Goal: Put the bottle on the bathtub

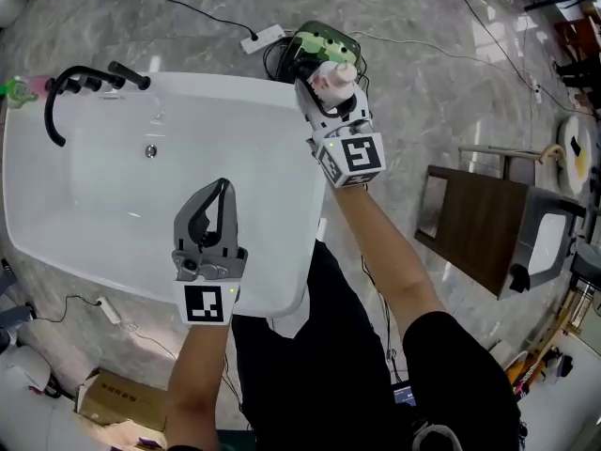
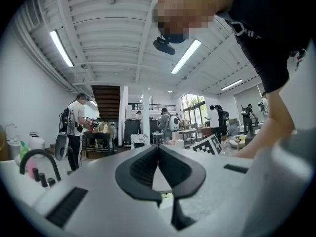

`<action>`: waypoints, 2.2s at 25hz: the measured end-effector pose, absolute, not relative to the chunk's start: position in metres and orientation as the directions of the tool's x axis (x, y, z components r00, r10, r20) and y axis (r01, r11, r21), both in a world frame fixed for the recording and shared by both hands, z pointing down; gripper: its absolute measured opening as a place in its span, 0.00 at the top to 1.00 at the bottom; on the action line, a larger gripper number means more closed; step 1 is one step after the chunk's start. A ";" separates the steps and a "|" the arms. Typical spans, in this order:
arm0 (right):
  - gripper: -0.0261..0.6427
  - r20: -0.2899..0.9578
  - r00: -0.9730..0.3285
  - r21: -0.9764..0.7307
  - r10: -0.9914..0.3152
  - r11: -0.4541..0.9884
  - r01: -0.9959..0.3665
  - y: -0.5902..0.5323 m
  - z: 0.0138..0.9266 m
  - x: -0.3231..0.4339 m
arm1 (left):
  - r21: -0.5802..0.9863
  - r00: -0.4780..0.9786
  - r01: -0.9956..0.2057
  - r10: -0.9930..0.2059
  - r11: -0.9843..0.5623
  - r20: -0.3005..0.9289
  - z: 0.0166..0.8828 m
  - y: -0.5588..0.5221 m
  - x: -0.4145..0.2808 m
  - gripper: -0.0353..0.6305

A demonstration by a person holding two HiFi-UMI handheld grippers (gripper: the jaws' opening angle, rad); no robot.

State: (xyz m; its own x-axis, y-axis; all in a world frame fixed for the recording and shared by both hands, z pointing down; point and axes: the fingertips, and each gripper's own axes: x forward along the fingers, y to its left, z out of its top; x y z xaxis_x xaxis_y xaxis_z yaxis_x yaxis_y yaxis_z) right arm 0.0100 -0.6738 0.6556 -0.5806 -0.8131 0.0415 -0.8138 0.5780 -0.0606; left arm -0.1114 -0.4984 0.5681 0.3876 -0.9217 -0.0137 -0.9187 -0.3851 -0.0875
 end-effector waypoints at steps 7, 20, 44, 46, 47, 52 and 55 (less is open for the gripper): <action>0.62 0.090 -0.569 -0.039 -0.817 0.568 -0.822 -0.728 0.758 0.010 | -0.078 0.367 -0.926 -0.929 -0.369 0.039 0.639 -0.518 -0.117 0.93; 0.62 0.119 -0.591 -0.028 -0.798 0.592 -0.805 -0.741 0.832 0.012 | -0.054 0.355 -0.931 -0.932 -0.360 0.074 0.684 -0.527 -0.103 0.93; 0.52 0.062 -0.578 0.019 -0.814 0.579 -0.815 -0.724 0.836 0.013 | -0.069 0.346 -0.935 -0.937 -0.349 0.045 0.679 -0.536 -0.107 0.93; 0.51 0.080 -0.564 0.018 -0.822 0.567 -0.823 -0.716 0.840 0.024 | -0.067 0.356 -0.931 -0.934 -0.358 0.038 0.676 -0.534 -0.103 0.93; 0.51 0.088 -0.556 0.017 -0.826 0.560 -0.828 -0.712 0.841 0.030 | -0.067 0.363 -0.929 -0.931 -0.364 0.033 0.674 -0.532 -0.101 0.93; 0.51 0.124 -0.517 0.011 -0.847 0.522 -0.853 -0.681 0.836 0.059 | -0.074 0.393 -0.917 -0.919 -0.393 0.021 0.660 -0.522 -0.094 0.93; 0.51 0.133 -0.468 0.003 -0.873 0.473 -0.881 -0.651 0.812 0.072 | -0.078 0.386 -0.919 -0.922 -0.386 0.020 0.643 -0.511 -0.094 0.93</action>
State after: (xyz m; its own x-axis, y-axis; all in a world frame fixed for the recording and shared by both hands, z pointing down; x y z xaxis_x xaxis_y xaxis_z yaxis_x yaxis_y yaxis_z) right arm 0.0723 -0.6508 0.8119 -0.4684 -0.8734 0.1335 -0.8810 0.4731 0.0034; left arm -0.0939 -0.5109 0.6433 0.3860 -0.9223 0.0198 -0.9191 -0.3864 -0.0775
